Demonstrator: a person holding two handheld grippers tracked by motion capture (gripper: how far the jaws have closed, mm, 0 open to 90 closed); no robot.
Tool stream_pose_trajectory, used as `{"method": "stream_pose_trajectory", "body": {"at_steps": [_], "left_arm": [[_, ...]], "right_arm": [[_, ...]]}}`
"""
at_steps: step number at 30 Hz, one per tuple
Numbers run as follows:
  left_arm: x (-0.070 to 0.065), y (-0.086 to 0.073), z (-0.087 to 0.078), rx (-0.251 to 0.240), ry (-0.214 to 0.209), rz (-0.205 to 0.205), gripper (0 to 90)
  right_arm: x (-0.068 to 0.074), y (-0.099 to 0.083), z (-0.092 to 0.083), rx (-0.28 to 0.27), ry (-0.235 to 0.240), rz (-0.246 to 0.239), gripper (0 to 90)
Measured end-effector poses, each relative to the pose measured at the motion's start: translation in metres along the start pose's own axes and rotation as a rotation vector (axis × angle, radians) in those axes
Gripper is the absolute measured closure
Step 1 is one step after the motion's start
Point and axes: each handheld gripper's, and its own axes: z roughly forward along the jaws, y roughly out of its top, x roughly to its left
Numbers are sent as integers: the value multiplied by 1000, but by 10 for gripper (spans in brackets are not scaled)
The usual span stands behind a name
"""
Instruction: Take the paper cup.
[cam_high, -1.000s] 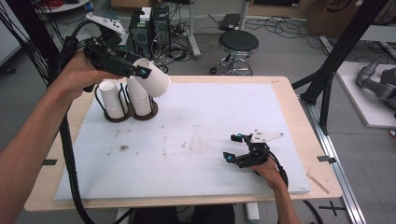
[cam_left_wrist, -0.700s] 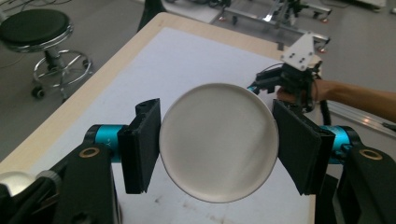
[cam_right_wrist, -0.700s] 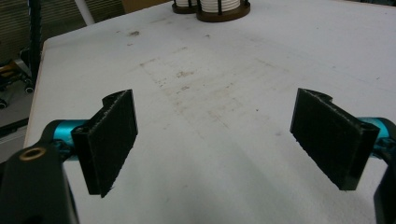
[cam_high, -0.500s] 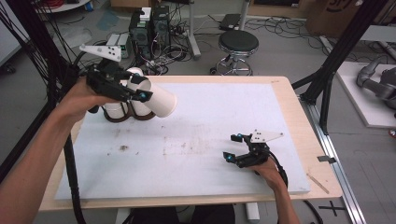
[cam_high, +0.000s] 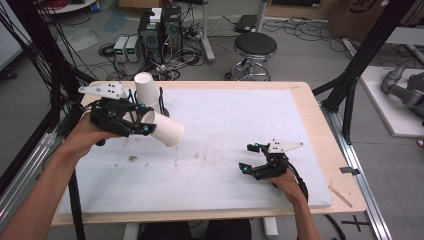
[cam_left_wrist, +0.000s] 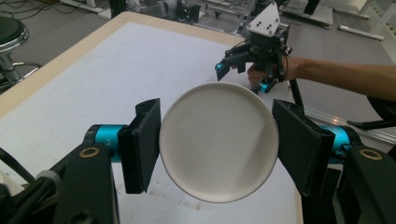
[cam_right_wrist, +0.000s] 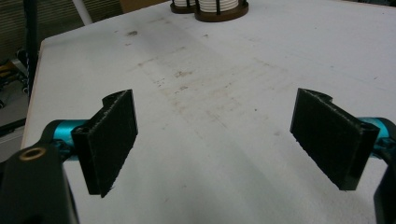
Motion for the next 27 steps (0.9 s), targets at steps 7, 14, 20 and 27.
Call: {"method": "stream_pose_trajectory", "body": {"at_steps": [7, 14, 20, 27], "left_arm": [[-3, -27, 7, 2, -3, -11, 354], [-9, -39, 8, -44, -8, 10, 353], [-12, -43, 10, -67, -8, 33, 353], [-13, -45, 14, -64, -8, 50, 353]], "right_arm": [[0, 0, 0, 3, 0, 2, 154], [0, 0, 0, 5, -2, 6, 154], [0, 0, 0, 6, -7, 2, 154], [0, 0, 1, 7, -13, -1, 154]]}}
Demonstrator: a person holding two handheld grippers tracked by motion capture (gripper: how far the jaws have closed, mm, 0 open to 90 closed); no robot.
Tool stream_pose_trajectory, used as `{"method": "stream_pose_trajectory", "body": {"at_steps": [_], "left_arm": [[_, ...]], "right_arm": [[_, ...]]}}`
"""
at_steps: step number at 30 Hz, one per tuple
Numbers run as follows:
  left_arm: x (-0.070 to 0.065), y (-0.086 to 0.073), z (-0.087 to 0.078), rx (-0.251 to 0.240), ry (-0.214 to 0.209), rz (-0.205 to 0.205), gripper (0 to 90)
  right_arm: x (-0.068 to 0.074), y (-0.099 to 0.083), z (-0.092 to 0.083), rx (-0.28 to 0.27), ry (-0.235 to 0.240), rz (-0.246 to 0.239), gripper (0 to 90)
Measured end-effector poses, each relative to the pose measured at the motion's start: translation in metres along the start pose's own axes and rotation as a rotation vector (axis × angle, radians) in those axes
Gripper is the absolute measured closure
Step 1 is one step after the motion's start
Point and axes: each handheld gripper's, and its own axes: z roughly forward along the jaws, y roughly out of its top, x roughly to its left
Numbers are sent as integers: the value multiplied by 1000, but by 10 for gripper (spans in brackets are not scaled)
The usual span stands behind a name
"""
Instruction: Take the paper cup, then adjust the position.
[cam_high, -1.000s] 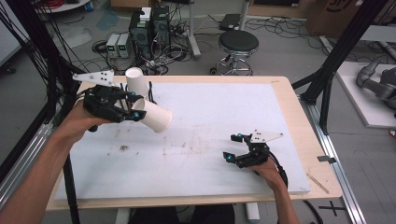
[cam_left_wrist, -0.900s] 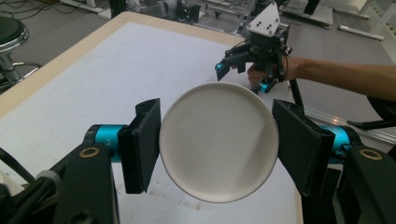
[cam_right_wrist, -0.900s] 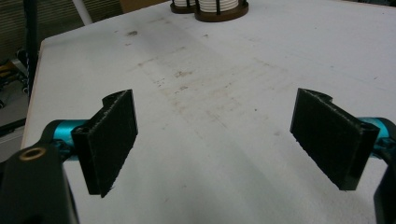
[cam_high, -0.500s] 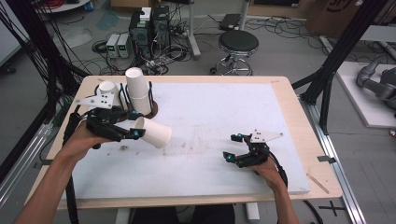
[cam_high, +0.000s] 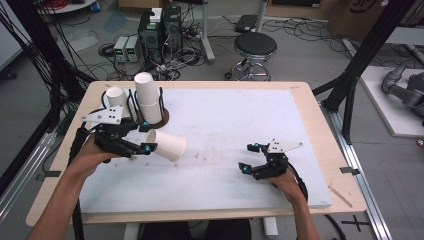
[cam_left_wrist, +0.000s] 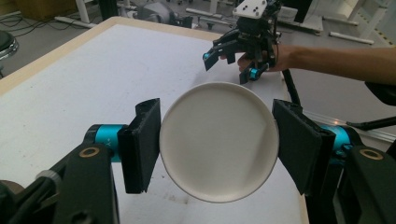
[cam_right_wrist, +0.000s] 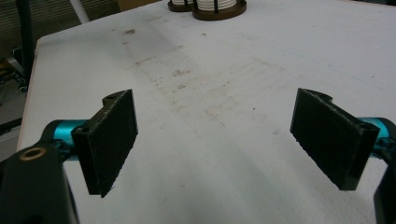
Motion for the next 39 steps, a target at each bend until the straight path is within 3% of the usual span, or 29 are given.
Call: {"method": "stream_pose_trajectory", "body": {"at_steps": [5, 26, 39], "left_arm": [[1, -2, 5, 31, 7, 6, 353], [4, -5, 4, 18, 2, -4, 353], [6, -6, 5, 5, -17, -6, 353]], "right_arm": [[2, 0, 0, 7, 0, -4, 154], [3, 1, 2, 23, -16, -17, 154], [-3, 2, -3, -20, -3, 29, 153]]}}
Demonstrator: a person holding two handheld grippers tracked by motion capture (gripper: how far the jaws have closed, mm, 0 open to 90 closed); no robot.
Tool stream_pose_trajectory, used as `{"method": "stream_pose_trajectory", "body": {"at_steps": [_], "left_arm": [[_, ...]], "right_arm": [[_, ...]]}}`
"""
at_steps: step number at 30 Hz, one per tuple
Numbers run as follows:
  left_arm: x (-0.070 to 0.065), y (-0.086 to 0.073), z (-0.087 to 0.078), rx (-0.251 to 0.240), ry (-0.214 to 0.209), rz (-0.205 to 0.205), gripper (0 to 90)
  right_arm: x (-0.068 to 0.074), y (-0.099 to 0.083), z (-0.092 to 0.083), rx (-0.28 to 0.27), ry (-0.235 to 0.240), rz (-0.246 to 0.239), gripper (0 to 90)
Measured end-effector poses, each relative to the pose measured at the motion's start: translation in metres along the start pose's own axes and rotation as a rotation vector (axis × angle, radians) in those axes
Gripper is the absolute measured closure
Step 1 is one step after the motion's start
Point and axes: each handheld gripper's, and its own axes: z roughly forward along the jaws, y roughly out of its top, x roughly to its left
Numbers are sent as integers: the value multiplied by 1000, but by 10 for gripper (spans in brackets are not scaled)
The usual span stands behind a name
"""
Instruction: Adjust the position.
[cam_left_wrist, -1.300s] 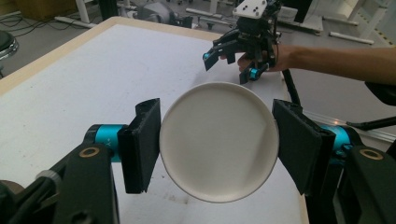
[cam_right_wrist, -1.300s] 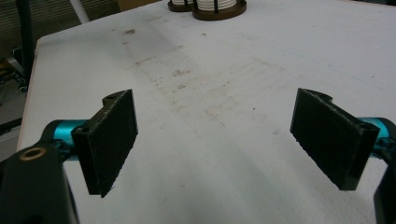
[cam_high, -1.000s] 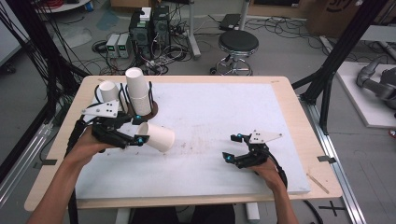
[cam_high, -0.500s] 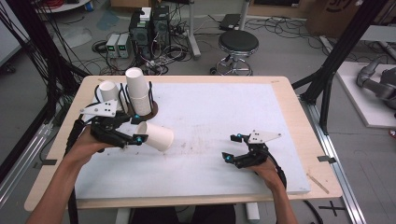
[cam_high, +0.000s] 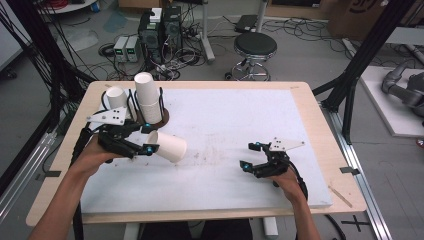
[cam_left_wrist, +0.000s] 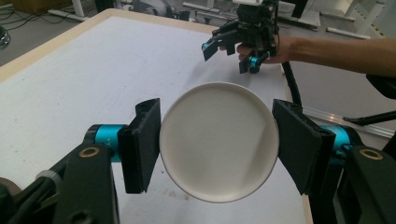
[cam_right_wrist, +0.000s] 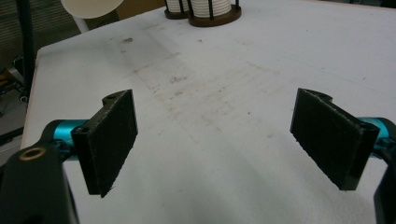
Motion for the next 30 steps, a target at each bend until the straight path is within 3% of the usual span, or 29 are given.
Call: {"method": "stream_pose_trajectory", "body": {"at_steps": [5, 14, 22, 30], "left_arm": [[1, 0, -2, -21, -10, 1, 353], [-1, 2, -7, -88, -59, 10, 352], [-1, 2, -5, -101, -74, 17, 353], [-2, 2, 9, -85, -98, 23, 353]], "right_arm": [[2, 10, -6, -20, 16, -8, 154], [13, 49, -15, -84, 69, -63, 153], [20, 74, -14, -80, 112, -99, 154], [24, 93, -13, -92, 140, -126, 154]]}}
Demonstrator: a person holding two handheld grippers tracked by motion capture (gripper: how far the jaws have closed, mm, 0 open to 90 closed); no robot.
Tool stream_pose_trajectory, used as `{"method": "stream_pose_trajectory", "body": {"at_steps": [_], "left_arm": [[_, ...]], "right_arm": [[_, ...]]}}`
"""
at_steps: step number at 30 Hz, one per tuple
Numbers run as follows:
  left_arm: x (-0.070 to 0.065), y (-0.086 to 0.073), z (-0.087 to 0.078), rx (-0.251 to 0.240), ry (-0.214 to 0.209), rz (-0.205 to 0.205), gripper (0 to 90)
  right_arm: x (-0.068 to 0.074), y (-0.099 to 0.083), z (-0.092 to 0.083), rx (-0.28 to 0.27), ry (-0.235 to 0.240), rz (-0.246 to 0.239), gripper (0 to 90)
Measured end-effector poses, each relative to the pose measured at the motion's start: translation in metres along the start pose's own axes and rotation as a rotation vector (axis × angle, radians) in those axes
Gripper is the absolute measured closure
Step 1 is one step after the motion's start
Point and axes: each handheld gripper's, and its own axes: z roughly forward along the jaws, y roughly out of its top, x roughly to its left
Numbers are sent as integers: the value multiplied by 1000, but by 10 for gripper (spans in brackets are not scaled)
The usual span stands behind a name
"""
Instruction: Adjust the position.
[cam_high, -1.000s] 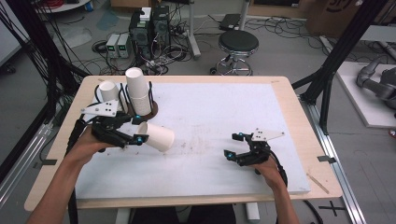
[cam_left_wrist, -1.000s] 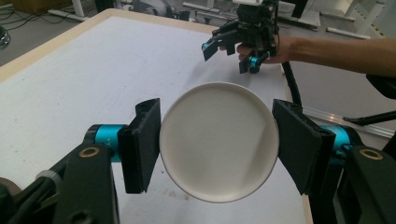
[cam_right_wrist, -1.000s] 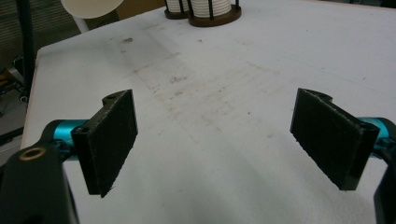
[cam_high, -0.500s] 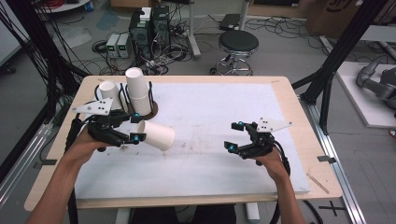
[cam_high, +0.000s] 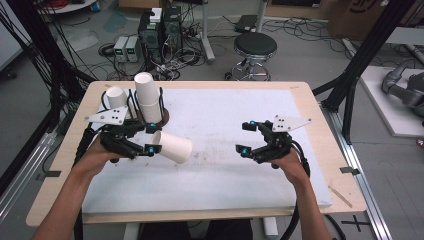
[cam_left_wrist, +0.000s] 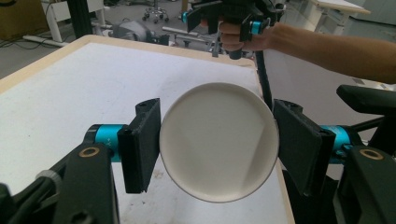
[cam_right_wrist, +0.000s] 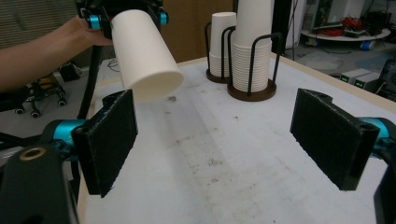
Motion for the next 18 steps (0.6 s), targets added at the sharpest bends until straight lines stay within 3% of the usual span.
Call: {"method": "stream_pose_trajectory", "body": {"at_steps": [11, 18], "left_arm": [[-4, -1, 24, 7, -39, 2, 353], [-4, -1, 36, -13, -54, -7, 353]], "right_arm": [[0, 22, 10, -2, 43, -38, 154], [2, 29, 19, -9, 77, -50, 154]]}}
